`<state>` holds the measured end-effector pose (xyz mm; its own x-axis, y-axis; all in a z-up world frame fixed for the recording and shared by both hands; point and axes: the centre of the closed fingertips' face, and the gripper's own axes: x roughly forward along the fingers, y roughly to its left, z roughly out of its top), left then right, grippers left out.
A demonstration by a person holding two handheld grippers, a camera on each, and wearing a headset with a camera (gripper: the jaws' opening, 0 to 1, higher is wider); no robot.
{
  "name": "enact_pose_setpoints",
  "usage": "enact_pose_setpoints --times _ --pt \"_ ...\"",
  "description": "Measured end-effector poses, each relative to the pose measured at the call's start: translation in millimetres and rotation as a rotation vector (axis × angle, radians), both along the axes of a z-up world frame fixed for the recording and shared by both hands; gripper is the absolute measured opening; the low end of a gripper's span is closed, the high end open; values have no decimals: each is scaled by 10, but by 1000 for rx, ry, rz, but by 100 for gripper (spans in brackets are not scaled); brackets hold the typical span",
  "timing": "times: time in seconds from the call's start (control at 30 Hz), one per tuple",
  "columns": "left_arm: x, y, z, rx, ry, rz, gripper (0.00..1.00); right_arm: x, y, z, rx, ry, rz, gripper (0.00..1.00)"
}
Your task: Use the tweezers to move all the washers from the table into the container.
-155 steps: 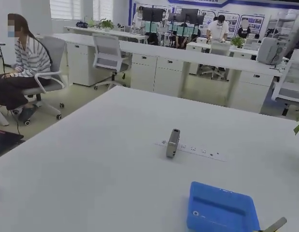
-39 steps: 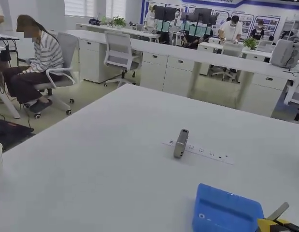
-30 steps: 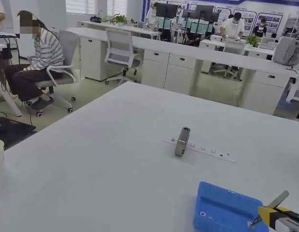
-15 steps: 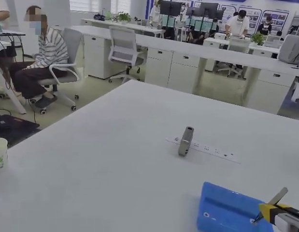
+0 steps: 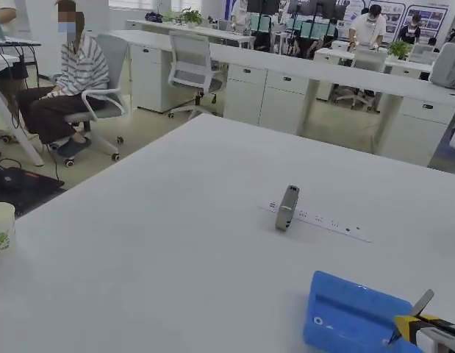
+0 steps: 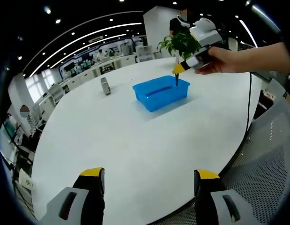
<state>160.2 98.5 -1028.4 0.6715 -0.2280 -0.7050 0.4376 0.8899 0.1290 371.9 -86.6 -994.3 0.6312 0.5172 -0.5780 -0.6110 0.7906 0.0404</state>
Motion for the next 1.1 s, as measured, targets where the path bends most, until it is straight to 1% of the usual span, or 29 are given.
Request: enact_pose_setpoints --times 0.17,0.53,0.77,0.83,0.87,0.9,0.97,1.03,1.1 --pt "-6 -6 -6 4 4 -6 79 6 -1 -91 -13 14 -1 2" --pt "-9 -1 -21 7 12 -5 79 13 8 -228 -21 41 -4 2" --pt "-17 -1 -34 10 21 -7 78 31 40 -284 -19 53 -3 2" --pt "-8 9 -23 12 14 -2 78 29 48 -302 -20 55 -2 2" --pt "2 19 -10 13 6 4 78 28 51 -311 -21 57 0 2" --pt "8 25 3 6 1 9 78 26 54 -317 -22 59 0 2" --pt "2 21 -10 0 9 12 78 29 54 -326 -21 62 -1 2" --pt "-2 24 -21 13 12 7 78 35 54 -336 -21 63 -1 2" --pt "-6 18 -25 10 15 6 78 44 56 -349 -23 64 0 2"
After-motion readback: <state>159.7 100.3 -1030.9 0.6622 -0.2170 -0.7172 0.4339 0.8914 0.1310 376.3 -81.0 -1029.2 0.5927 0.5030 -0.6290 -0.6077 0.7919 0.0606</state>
